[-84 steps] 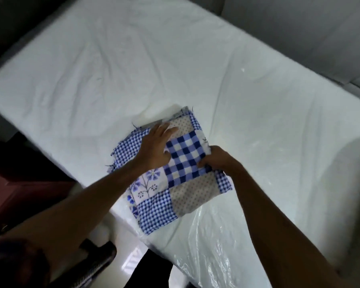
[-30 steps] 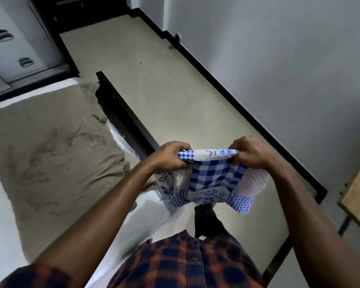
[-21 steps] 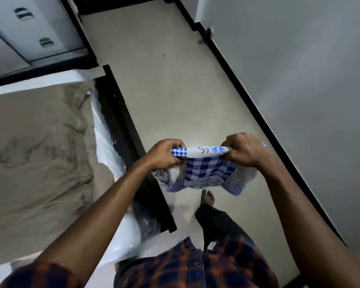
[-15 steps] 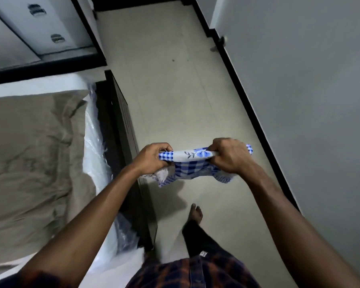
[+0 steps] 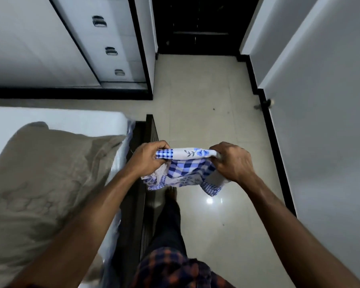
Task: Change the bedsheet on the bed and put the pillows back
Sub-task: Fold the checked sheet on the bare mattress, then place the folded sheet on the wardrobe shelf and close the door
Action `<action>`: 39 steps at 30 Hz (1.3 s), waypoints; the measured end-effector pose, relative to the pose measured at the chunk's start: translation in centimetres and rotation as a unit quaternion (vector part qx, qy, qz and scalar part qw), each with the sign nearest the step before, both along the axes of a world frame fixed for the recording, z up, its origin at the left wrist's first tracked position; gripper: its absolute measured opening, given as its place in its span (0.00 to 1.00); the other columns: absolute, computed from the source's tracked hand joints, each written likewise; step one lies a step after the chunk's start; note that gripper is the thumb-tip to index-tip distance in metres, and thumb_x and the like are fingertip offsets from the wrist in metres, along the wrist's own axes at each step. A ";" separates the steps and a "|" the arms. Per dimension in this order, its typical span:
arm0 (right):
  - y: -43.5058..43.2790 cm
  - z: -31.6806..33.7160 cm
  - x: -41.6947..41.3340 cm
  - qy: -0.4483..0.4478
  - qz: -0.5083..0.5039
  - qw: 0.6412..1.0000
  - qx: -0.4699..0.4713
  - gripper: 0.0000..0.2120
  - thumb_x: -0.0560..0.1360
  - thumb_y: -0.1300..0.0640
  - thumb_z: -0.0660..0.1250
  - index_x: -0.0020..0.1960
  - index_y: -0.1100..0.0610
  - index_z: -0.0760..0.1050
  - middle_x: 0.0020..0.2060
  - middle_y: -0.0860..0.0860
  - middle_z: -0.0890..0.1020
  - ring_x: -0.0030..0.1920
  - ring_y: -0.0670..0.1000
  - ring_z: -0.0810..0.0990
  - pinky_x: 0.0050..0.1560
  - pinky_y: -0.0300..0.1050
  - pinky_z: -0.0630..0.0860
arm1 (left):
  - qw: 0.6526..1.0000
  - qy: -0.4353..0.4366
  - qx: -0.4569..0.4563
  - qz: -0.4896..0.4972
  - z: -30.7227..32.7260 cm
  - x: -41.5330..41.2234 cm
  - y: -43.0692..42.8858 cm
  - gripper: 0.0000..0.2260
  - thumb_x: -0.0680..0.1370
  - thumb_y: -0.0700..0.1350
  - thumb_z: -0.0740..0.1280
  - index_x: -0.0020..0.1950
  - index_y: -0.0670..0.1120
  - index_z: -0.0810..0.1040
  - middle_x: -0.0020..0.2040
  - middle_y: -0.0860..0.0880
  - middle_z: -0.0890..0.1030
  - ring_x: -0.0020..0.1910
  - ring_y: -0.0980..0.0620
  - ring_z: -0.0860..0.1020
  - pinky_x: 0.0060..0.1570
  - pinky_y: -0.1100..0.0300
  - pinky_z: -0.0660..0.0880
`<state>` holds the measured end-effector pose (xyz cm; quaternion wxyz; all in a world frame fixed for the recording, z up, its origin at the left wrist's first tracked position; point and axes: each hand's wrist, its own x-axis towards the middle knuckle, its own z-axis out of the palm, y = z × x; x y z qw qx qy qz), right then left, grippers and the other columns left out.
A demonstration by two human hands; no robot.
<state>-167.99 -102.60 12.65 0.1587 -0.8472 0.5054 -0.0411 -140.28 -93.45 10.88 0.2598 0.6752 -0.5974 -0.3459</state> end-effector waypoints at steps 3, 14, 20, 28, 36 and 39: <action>-7.6 0.1 4.1 0.018 0.028 0.998 -0.045 0.08 0.73 0.50 0.67 0.52 0.46 0.79 0.43 0.47 0.83 0.45 0.56 0.81 0.45 0.48 0.69 | 1.000 0.005 -0.009 0.014 0.1 4.1 -6.5 0.10 0.72 0.42 0.77 0.46 0.53 0.79 0.40 0.56 0.82 0.39 0.55 0.79 0.41 0.51 0.76; -32.5 6.4 22.9 -0.070 0.064 0.988 -0.126 0.12 0.66 0.52 0.62 0.48 0.48 0.79 0.39 0.46 0.81 0.41 0.55 0.79 0.46 0.49 0.67 | 0.964 -0.226 -0.096 0.099 8.4 20.5 -29.5 0.20 0.63 0.46 0.62 0.53 0.55 0.81 0.42 0.51 0.84 0.45 0.44 0.81 0.45 0.54 0.76; -43.7 9.7 36.0 -0.131 0.173 0.965 -0.148 0.15 0.66 0.50 0.61 0.50 0.48 0.79 0.41 0.45 0.83 0.42 0.54 0.79 0.46 0.49 0.68 | 0.894 -0.361 -0.130 0.230 11.9 30.4 -38.8 0.12 0.61 0.48 0.63 0.41 0.51 0.82 0.31 0.50 0.76 0.39 0.44 0.77 0.43 0.55 0.64; -54.1 13.1 52.2 -0.182 0.311 0.913 -0.193 0.18 0.69 0.55 0.62 0.58 0.48 0.79 0.44 0.47 0.84 0.43 0.54 0.79 0.45 0.51 0.71 | 0.829 -0.397 -0.179 0.351 15.8 44.1 -46.4 0.09 0.56 0.43 0.63 0.33 0.48 0.79 0.27 0.48 0.75 0.30 0.41 0.76 0.35 0.59 0.60; -58.5 23.0 66.0 -0.246 0.275 0.876 -0.309 0.21 0.66 0.58 0.56 0.55 0.51 0.78 0.47 0.47 0.81 0.49 0.53 0.77 0.60 0.53 0.69 | 0.790 -0.371 -0.267 0.408 25.3 57.8 -52.9 0.12 0.60 0.44 0.63 0.40 0.48 0.82 0.33 0.48 0.79 0.35 0.42 0.77 0.39 0.55 0.68; -60.6 26.9 70.6 -0.255 0.218 0.876 -0.346 0.22 0.65 0.57 0.52 0.53 0.52 0.78 0.45 0.48 0.82 0.47 0.55 0.79 0.65 0.58 0.69 | 0.790 -0.392 -0.286 0.375 30.4 62.7 -56.3 0.10 0.61 0.45 0.61 0.37 0.50 0.80 0.31 0.48 0.78 0.34 0.42 0.76 0.36 0.56 0.68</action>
